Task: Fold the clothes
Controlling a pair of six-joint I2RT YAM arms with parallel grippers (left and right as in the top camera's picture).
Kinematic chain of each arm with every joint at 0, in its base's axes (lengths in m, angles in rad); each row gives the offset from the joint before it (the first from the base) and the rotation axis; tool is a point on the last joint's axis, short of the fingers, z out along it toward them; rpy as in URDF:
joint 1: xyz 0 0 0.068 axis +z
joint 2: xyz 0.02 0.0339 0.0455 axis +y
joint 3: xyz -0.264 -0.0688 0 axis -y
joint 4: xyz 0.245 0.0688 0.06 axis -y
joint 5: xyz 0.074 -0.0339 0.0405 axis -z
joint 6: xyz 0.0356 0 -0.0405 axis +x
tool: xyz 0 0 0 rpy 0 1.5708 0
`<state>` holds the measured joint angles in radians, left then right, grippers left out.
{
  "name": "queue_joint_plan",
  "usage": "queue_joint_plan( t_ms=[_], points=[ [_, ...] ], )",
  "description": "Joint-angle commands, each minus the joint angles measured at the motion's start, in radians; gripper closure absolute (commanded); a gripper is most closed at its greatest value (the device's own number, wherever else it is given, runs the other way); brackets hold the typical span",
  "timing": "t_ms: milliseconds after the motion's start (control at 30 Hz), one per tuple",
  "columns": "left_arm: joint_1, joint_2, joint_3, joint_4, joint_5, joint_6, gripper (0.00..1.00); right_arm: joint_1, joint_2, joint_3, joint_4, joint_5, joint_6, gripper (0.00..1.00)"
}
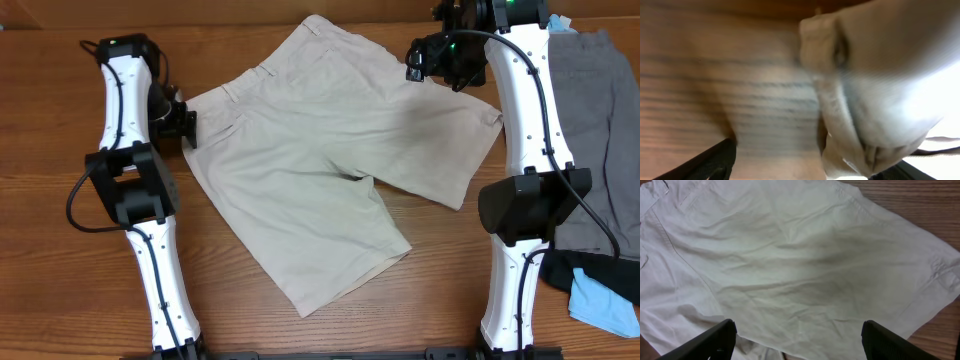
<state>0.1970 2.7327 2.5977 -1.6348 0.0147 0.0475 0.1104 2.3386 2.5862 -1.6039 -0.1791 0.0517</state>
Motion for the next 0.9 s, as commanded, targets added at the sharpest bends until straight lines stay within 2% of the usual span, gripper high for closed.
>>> queue_joint_plan(
  t_ms=[0,100,533,867],
  points=[
    [0.025,0.009,-0.011,0.051,0.011,-0.048,0.19,0.000,-0.016,0.019,0.005,-0.006,0.000,0.16],
    [0.025,0.008,-0.011,0.072,-0.015,-0.057,0.23,0.000,-0.016,0.019,0.006,-0.006,0.000,0.16],
    [0.087,0.004,-0.011,0.036,-0.227,-0.198,0.21,0.000,-0.016,0.019,0.031,0.007,-0.001,0.16],
    [0.177,-0.020,0.011,-0.056,-0.208,-0.188,0.17,0.000,-0.016,0.019,0.049,0.013,0.000,0.16]
  ],
)
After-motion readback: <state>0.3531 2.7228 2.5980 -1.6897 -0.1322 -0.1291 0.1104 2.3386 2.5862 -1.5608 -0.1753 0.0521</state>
